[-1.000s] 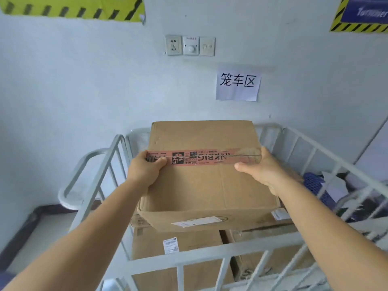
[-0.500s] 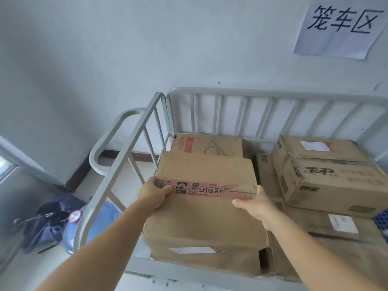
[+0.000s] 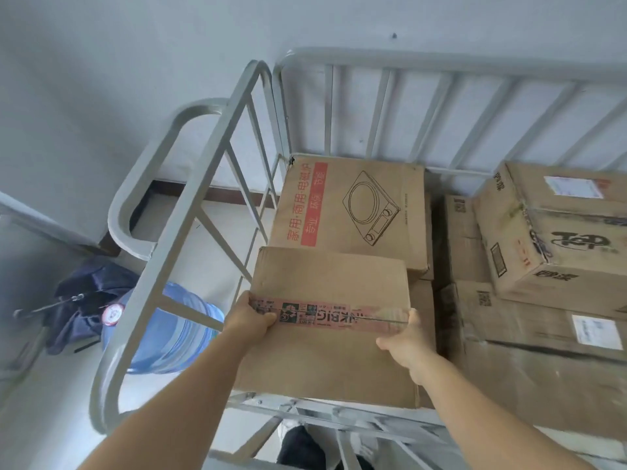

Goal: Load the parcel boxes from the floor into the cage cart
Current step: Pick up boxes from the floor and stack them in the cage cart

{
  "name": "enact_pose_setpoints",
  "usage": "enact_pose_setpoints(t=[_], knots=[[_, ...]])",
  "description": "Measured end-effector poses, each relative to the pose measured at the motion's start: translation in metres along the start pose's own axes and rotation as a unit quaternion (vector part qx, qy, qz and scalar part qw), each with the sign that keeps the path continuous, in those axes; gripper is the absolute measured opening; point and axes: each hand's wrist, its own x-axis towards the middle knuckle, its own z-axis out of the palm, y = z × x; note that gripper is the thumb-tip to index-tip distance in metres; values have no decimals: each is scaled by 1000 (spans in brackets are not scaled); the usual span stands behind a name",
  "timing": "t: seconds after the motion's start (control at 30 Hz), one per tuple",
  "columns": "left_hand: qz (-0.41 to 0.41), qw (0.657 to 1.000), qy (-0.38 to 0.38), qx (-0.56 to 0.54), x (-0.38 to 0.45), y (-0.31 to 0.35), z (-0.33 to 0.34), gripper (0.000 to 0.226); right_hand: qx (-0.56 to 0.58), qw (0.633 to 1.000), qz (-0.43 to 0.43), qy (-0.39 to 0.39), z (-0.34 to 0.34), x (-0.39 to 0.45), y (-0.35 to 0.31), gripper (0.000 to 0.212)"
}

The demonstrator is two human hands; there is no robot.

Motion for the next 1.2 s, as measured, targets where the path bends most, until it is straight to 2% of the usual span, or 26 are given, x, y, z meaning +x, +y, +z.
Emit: enact_pose_setpoints(t=[0.2,0.37,0.53,0.63,0.73,0.83,0.93,1.03,1.2], knots=[[6,1000,-6,7,34,-19,4,33,7,1000,0,25,31,21,-2,73],[22,999,2,27,52,-24,5,34,14,998,-2,59,47,30,-4,70],[31,999,-12,37,57,-25,4,36,16,998,11,57,46,28,-8,61],[42,997,-18,69,54,-28,4,41,1,998,15,56,45,18,-10,67],[91,990,-6,107,45,-26,3,58,-13,998,25,52,46,6,-13,82],[163,973,-4,164,31,-18,1,72,-52,997,18,56,42,-14,-18,90],[214,950,-24,228,11,0,2,77,-144,986,-33,78,28,-36,-23,91],[244,929,-65,272,-15,25,6,80,-212,968,-78,110,8,-62,-24,89],[375,876,-80,294,-67,69,25,76,-256,945,-108,175,-34,-106,-8,88]])
